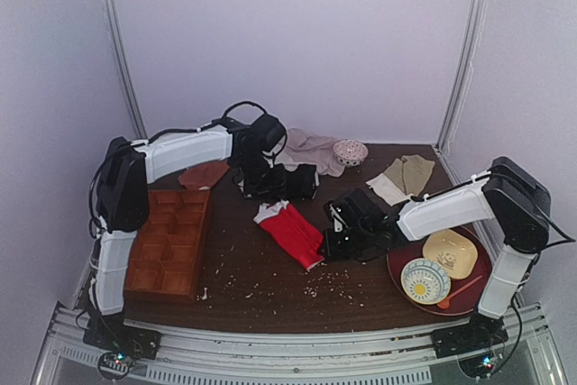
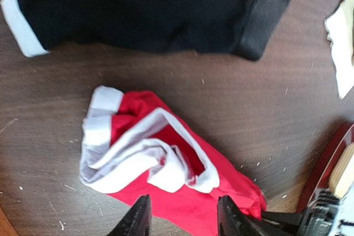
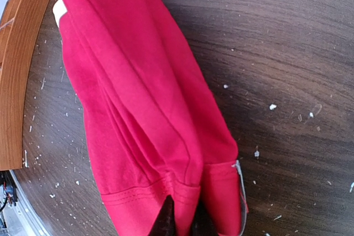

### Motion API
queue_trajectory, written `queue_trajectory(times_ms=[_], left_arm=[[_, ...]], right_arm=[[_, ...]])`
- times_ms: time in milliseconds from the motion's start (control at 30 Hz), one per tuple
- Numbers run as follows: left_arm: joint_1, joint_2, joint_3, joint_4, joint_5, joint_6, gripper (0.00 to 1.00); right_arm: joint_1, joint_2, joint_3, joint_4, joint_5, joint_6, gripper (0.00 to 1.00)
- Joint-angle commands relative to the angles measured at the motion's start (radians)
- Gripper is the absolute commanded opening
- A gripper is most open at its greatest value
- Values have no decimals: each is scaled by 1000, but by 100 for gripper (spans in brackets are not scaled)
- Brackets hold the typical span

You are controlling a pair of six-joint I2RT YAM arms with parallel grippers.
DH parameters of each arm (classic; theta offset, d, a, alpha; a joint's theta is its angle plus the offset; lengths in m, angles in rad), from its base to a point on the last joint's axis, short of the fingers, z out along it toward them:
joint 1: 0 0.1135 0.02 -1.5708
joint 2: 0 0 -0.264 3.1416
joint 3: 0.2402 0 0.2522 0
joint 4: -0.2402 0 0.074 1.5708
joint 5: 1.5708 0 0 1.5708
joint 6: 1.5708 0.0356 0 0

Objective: Roll the underwear
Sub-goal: Fold the underwear at the center of the board, then rotate the underwear at the center of the board.

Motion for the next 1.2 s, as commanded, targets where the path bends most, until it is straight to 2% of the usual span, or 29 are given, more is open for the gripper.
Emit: queue_trajectory(times_ms=[0, 67, 167, 533, 733, 800, 1000, 1167], left_arm=[[-22, -12, -39, 62, 21, 21, 35], [-28, -10, -51, 72, 30, 20, 33], [-33, -10, -55, 74, 26, 11, 32], [-36, -5, -52, 96, 44, 2, 32], [-51, 15, -51, 111, 65, -16, 31], [-59, 18, -52, 110, 60, -18, 31], [-74, 8, -78, 111, 59, -31, 21], [-92, -5, -105, 110, 59, -42, 20]], right_arm=[[-10, -7, 19, -61, 13, -8, 14], [-10, -22, 26, -76, 22, -15, 23], [-11, -52, 40, -105, 33, -29, 27], [-18, -190, 70, -252, 142, -94, 36], [-35, -156, 93, -251, 134, -107, 32], [-40, -141, 93, -237, 118, -106, 27], [-69, -60, 118, -202, 87, -90, 17], [-103, 5, 145, -162, 25, -76, 13]])
